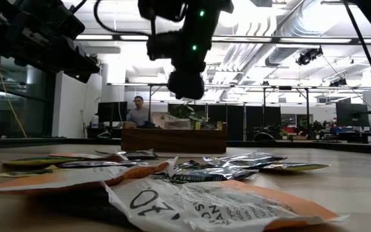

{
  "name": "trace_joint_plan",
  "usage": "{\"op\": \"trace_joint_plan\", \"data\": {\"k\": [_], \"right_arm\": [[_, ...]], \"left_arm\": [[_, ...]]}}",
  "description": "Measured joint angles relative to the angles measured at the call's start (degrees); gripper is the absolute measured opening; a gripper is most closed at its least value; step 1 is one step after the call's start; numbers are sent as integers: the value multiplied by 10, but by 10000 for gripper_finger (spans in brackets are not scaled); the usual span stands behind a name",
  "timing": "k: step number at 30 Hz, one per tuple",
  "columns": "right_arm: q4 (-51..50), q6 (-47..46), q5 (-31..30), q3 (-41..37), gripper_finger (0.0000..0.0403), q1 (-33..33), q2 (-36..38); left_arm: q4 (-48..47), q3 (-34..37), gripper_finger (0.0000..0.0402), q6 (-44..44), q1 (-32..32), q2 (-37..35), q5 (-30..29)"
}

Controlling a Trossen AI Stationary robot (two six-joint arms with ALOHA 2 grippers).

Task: Pick & Place Tea
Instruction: Put the top white tea bag into the middle section of the wooden organizer

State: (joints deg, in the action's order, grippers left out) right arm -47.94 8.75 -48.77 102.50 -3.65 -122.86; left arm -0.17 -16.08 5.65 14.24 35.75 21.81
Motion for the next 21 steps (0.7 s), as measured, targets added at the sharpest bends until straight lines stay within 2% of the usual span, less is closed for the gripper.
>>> {"op": "trace_joint_plan", "data": {"k": [8,14,21], "right_arm": [[-19,-150,127,0,80,-27,15],[-47,-311,272,-2,81,-37,15],[-61,-411,305,-2,85,-74,15]], "left_arm": [[0,0,0,0,0,0,0],[0,0,0,0,0,0,0],[0,0,0,0,0,0,0]]}}
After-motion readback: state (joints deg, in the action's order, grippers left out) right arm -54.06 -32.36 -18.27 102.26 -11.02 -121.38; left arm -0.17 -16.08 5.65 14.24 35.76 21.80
